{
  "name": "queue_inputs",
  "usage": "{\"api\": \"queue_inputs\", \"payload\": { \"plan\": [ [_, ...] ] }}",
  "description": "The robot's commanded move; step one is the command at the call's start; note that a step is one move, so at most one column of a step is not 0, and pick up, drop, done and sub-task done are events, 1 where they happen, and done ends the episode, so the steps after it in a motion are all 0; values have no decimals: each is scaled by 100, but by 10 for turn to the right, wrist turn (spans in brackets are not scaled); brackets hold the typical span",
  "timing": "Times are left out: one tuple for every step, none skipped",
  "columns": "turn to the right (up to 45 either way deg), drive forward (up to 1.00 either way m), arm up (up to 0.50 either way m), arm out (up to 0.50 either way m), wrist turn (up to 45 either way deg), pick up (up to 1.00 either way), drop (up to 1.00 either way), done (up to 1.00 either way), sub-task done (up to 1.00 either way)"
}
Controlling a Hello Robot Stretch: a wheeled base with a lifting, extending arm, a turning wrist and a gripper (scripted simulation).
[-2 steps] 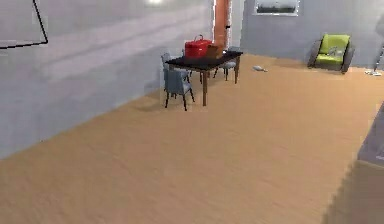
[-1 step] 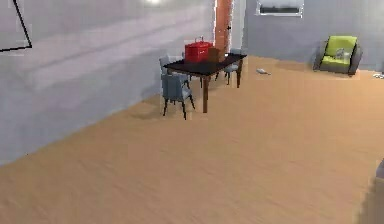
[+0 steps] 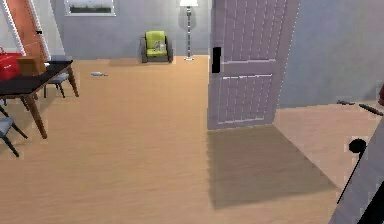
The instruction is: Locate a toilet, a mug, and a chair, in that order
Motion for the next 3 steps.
{"api": "queue_inputs", "payload": {
  "plan": [
    [60, 0, 0, 0, 0, 0, 0, 0, 0],
    [0, 100, 0, 0, 0, 0, 0, 0, 0],
    [90, 0, 0, 0, 0, 0, 0, 0, 0]
  ]
}}
